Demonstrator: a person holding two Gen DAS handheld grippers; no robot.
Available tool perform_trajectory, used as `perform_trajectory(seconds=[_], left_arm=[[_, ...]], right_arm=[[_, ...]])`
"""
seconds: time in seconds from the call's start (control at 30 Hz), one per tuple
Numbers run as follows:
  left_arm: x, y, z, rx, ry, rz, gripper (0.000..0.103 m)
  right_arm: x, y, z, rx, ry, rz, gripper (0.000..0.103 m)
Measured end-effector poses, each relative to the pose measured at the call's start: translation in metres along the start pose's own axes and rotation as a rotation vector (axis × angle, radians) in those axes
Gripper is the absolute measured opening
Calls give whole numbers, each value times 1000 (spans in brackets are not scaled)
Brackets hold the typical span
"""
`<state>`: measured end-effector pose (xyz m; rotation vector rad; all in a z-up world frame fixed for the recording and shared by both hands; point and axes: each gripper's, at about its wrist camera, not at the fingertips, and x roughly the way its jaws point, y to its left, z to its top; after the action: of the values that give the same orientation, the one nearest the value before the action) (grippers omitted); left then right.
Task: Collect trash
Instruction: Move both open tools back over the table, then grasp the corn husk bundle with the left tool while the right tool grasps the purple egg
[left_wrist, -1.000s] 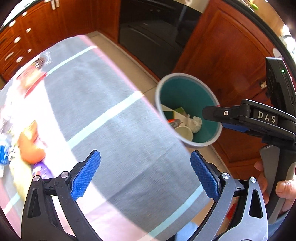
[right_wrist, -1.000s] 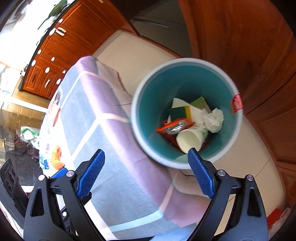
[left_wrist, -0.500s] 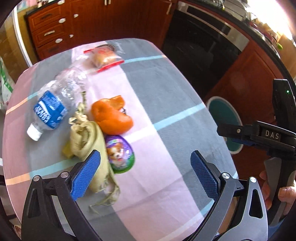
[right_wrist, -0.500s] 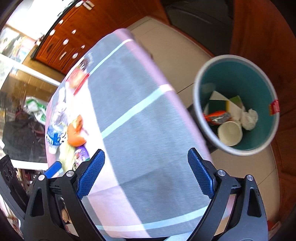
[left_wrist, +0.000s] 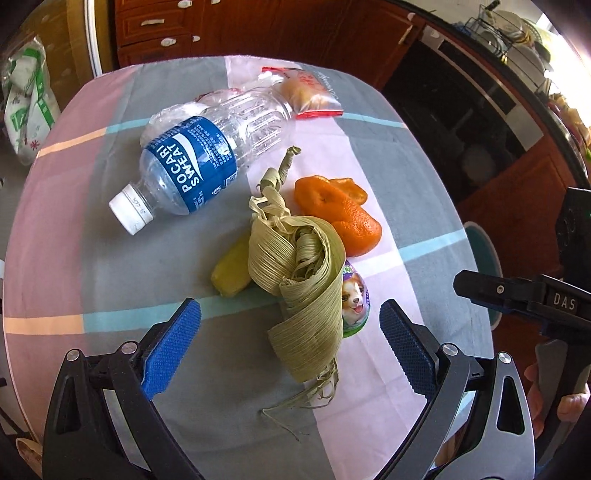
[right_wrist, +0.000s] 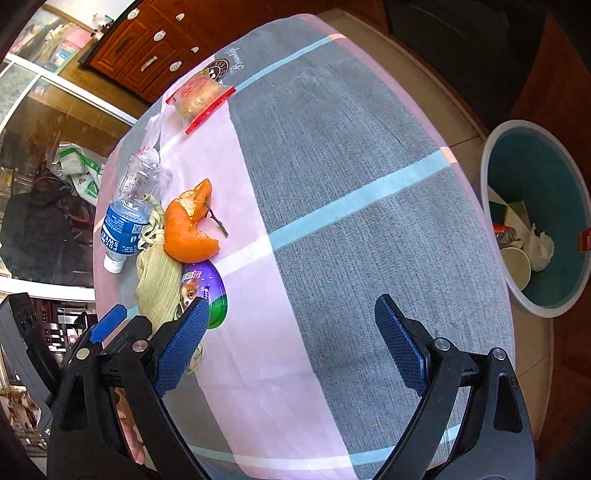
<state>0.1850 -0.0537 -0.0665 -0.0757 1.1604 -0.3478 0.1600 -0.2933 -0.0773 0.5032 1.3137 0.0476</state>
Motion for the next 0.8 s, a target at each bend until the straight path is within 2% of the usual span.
perform_trajectory(seconds=[0.17, 0.23, 0.33, 0.47, 0.53, 0.57, 0.63, 0.8], left_arm=[[9, -1, 6, -1, 9, -19, 63], [13, -4, 8, 15, 8, -10, 56], [19, -7, 10, 27, 16, 13, 57], [29, -7, 13, 26, 28, 23, 68], [31, -8, 14, 28, 20, 22, 68], [31, -8, 14, 31, 10, 20, 66], [27, -7, 13, 31, -6, 21, 49], [3, 9, 4, 16, -36, -24, 44]], right_arm=[[8, 3, 2, -2, 13, 0, 87], [10, 3, 2, 1, 16, 2, 87], [14, 1, 2, 5, 24, 3, 87], [18, 1, 4, 6, 33, 4, 87], [19, 3, 5, 3, 37, 4, 87], [19, 4, 5, 1, 39, 3, 87], [20, 7, 6, -4, 39, 2, 87], [22, 19, 8, -29, 39, -7, 87]])
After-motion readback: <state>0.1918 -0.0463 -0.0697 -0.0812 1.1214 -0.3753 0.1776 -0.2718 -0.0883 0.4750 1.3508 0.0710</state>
